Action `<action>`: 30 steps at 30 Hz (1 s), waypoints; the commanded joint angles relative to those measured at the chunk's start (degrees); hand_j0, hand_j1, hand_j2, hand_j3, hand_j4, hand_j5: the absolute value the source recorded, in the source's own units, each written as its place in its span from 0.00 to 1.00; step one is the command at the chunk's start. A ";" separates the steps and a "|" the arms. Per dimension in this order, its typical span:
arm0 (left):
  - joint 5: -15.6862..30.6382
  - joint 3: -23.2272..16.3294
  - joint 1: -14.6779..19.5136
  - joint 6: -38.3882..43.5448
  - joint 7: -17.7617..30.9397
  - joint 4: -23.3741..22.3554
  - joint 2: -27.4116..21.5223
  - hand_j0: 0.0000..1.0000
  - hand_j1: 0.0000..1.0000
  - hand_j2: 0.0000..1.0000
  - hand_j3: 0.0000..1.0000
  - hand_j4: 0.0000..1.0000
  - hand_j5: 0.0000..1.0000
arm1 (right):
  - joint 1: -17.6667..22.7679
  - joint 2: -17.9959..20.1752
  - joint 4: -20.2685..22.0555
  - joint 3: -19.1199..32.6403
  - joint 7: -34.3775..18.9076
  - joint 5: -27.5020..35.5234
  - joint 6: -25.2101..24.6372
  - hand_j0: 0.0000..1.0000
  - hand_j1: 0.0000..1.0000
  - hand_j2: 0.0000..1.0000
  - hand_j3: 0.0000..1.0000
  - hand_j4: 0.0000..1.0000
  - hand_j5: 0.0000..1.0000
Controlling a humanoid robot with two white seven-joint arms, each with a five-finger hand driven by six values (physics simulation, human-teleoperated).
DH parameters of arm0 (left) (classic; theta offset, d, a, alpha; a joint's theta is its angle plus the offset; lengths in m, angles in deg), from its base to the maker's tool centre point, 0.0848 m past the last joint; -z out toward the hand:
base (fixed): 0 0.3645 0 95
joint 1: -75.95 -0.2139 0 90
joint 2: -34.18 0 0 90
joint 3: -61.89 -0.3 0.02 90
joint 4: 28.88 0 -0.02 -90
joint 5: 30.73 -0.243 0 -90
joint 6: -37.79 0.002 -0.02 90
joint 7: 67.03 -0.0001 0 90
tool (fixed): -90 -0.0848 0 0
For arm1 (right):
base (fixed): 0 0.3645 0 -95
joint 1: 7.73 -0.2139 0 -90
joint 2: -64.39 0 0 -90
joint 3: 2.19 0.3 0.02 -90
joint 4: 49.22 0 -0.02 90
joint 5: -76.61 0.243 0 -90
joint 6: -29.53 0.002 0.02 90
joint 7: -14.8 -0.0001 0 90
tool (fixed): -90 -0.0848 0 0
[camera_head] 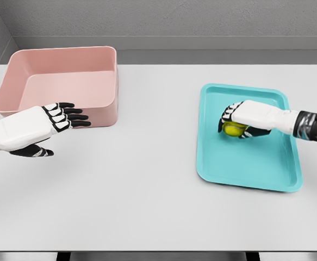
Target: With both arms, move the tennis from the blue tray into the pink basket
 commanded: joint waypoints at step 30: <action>0.39 0.04 -0.09 0.06 -0.05 0.01 -0.16 1.00 1.00 1.00 1.00 1.00 1.00 | 0.09 -8.82 18.94 1.83 -6.06 -5.23 -0.13 0.47 0.47 0.47 0.47 0.47 0.47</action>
